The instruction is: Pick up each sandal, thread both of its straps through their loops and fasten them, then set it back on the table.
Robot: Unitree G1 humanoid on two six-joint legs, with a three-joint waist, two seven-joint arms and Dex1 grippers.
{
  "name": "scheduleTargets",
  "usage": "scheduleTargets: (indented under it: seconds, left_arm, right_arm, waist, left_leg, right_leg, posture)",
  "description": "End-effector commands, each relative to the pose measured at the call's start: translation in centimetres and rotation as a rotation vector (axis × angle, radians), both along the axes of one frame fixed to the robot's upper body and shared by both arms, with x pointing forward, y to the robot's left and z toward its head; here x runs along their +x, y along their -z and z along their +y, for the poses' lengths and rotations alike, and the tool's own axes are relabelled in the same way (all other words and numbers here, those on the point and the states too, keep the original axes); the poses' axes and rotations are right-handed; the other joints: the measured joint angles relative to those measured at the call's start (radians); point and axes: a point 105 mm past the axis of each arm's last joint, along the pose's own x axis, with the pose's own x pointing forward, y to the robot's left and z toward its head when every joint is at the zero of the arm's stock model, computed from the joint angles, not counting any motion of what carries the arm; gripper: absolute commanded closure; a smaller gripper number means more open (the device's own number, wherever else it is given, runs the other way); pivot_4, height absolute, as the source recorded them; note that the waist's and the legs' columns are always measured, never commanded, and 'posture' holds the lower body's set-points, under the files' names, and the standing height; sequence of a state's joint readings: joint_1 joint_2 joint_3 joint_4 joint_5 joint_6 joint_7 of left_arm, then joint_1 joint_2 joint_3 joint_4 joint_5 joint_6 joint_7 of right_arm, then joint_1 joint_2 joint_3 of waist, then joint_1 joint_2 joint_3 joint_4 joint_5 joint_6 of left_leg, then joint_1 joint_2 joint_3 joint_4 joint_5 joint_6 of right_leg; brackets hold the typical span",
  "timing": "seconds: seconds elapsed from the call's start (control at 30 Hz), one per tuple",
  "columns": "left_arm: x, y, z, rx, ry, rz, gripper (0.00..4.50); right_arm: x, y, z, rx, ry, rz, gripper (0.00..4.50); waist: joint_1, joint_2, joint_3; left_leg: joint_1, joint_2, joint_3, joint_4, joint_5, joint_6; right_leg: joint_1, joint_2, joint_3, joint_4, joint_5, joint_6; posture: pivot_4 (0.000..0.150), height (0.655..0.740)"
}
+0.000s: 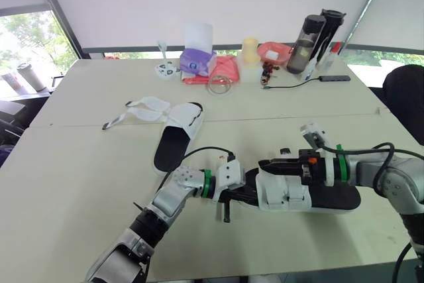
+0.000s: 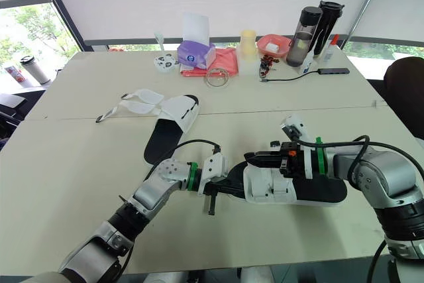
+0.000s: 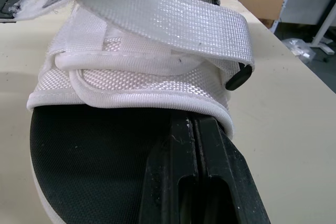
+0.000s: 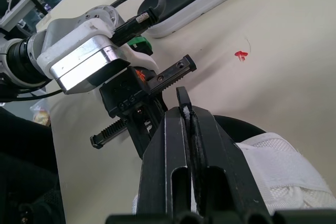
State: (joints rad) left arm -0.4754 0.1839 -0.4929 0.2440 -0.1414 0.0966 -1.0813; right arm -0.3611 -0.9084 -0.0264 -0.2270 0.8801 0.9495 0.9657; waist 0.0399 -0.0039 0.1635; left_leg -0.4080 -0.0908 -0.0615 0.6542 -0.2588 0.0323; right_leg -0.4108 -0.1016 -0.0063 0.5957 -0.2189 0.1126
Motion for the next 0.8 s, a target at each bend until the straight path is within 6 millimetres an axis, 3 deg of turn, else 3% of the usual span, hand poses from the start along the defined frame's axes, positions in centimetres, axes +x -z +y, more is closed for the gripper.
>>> scheduleTargets:
  seconds: [0.03,0.2,0.8]
  left_arm:
    - [1.1,1.5,1.3,0.06,-0.091,0.021,4.5]
    - [1.2,1.4,1.3,0.062,-0.09,0.019,4.5]
    - [1.3,1.4,1.4,0.068,-0.091,0.01,4.5]
  right_arm:
    - [0.3,-3.8,-0.2,0.134,-0.002,-0.088,4.47]
    - [0.4,-4.3,-0.3,0.164,0.016,-0.091,4.47]
    - [2.9,-1.1,-1.1,0.101,0.182,-0.032,4.47]
  waist:
    - [0.0,0.0,0.0]
    - [-0.002,0.0,0.0]
    - [-0.003,0.0,0.0]
  left_leg:
    - [0.0,0.0,0.0,0.0,0.0,0.0]
    - [0.0,0.0,0.0,0.0,0.0,0.0]
    - [0.0,0.0,0.0,-0.001,0.0,0.0]
  right_leg:
    - [0.0,0.0,0.0,0.0,0.0,0.0]
    - [-0.001,0.0,0.0,0.0,0.0,0.0]
    - [-0.002,0.001,0.0,0.001,0.0,0.0]
  posture:
    - [0.15,0.74]
    - [0.15,0.74]
    - [0.15,0.74]
